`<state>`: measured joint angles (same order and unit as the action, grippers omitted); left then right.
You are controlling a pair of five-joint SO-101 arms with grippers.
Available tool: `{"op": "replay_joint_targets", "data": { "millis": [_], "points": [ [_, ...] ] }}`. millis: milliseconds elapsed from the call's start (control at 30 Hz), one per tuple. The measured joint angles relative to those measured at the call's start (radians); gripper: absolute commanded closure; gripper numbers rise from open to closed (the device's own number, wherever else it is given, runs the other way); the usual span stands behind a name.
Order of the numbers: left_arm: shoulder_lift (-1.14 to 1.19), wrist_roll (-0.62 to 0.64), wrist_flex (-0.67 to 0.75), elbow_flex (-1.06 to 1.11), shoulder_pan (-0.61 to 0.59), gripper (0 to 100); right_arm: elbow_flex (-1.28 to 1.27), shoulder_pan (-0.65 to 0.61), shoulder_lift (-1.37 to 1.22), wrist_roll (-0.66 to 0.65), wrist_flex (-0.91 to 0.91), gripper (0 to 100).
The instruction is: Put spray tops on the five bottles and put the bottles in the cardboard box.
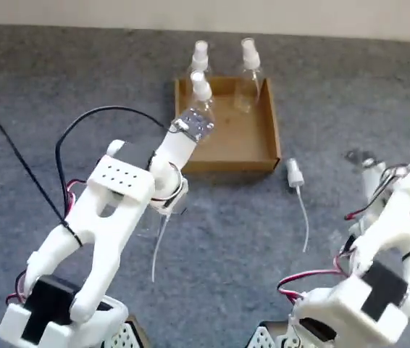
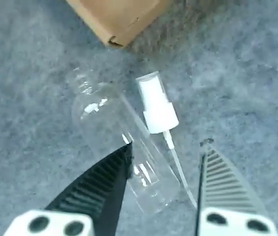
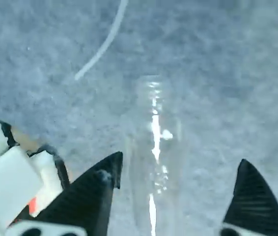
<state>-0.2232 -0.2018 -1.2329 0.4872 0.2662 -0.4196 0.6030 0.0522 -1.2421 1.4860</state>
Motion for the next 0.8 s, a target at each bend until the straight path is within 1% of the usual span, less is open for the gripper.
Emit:
{"op": "replay_joint_targets", "data": {
  "millis": [167,267,367,433,600,800],
  "points": [
    [0.025,0.0,0.0,-0.002,0.006,80,-0.293,-0.005,0.086,-0.008,-0.267,70.1],
    [0.032,0.0,0.0,-0.002,0.005,80,-0.365,-0.003,0.103,-0.008,-0.35,70.2],
    [0.034,0.005,0.035,0.002,0.002,80,-0.377,-0.003,0.11,-0.006,-0.367,70.3],
    [0.032,0.009,0.08,0.026,0.002,80,-0.377,-0.005,0.11,0.025,-0.371,70.4],
    [0.034,0.032,0.17,0.121,0.005,80,-0.376,-0.002,0.114,0.124,-0.382,79.8],
    [0.034,0.041,0.253,0.17,0.005,80,-0.311,0.028,0.114,0.192,-0.377,80.3]
  ]
}}
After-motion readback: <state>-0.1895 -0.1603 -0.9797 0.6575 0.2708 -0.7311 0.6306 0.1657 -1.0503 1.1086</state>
